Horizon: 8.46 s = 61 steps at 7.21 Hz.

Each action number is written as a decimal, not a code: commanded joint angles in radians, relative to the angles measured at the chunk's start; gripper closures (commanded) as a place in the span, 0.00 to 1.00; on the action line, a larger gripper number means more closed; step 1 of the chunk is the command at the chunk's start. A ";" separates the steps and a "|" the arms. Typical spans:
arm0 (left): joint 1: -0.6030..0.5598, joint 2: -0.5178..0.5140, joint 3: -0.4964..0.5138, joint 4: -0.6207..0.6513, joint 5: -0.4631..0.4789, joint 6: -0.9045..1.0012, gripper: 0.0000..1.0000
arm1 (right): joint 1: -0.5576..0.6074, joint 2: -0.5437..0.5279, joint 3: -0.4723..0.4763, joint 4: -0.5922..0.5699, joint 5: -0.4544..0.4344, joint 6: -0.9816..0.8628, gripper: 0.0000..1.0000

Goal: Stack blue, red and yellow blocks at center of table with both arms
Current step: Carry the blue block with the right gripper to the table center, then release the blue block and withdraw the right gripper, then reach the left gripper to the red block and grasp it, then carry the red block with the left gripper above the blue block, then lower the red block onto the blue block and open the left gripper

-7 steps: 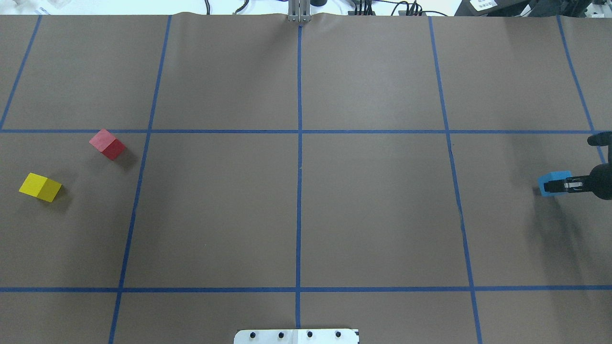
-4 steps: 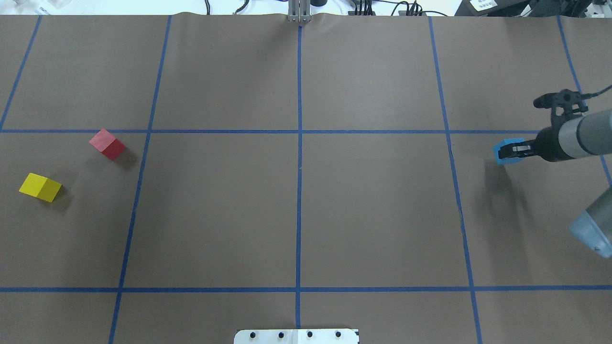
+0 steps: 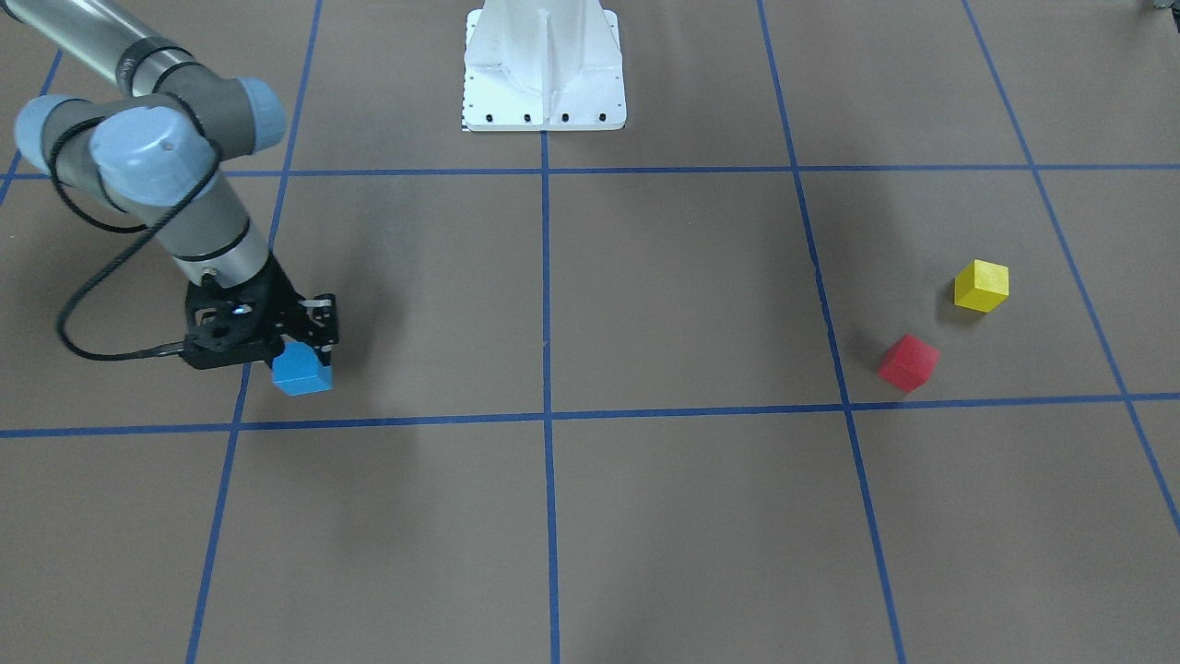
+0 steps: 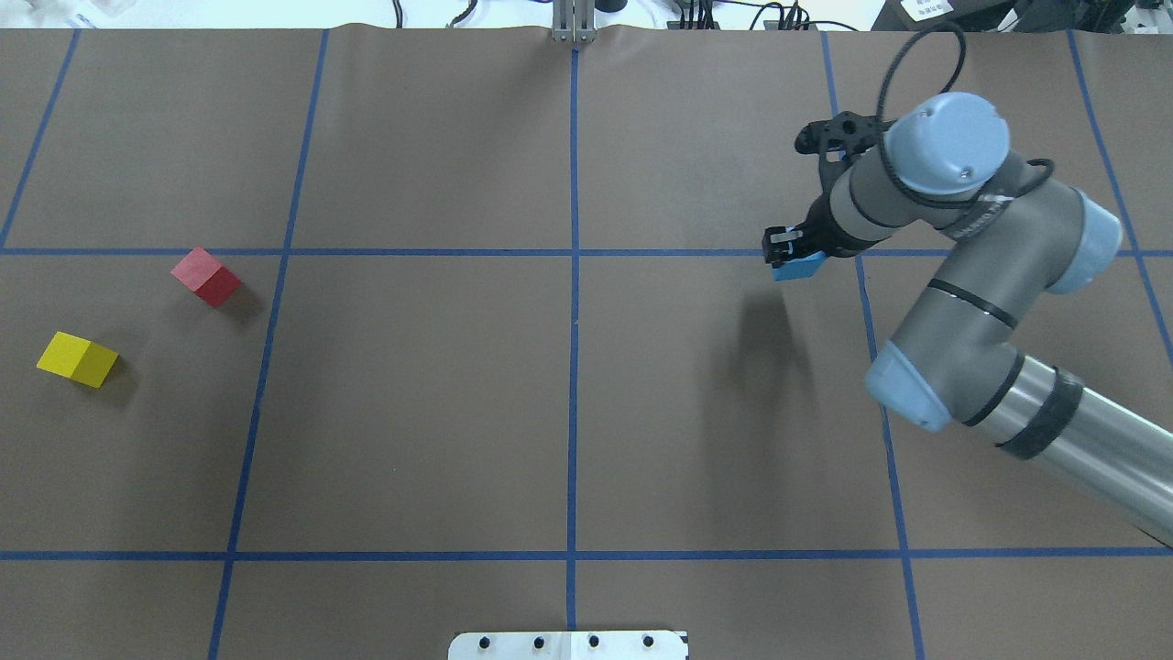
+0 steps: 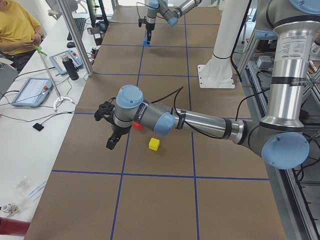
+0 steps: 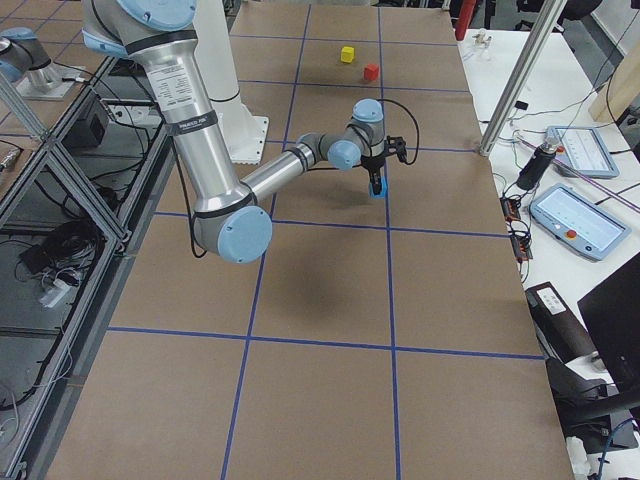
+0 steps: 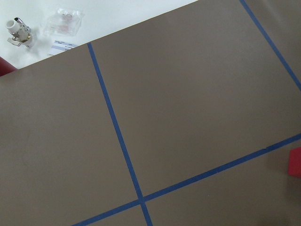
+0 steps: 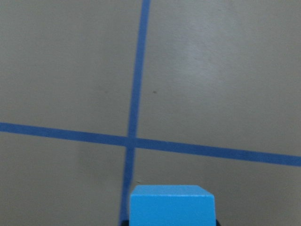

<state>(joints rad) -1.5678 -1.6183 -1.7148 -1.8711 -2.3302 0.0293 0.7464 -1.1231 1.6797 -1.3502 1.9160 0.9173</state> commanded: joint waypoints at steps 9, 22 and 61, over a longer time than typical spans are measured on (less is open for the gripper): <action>0.000 0.002 0.009 0.001 0.000 0.001 0.00 | -0.262 0.428 -0.328 -0.055 -0.173 0.390 0.01; 0.393 -0.032 0.001 -0.198 0.056 -0.293 0.00 | 0.494 -0.034 -0.103 -0.167 0.306 -0.698 0.00; 1.015 -0.919 0.348 0.323 0.476 -1.415 0.63 | 0.840 -0.494 -0.126 -0.136 0.399 -1.080 0.00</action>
<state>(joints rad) -0.5622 -2.5370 -1.3667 -1.5477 -1.8554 -1.3940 1.5861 -1.6169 1.5539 -1.4864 2.3148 -0.1628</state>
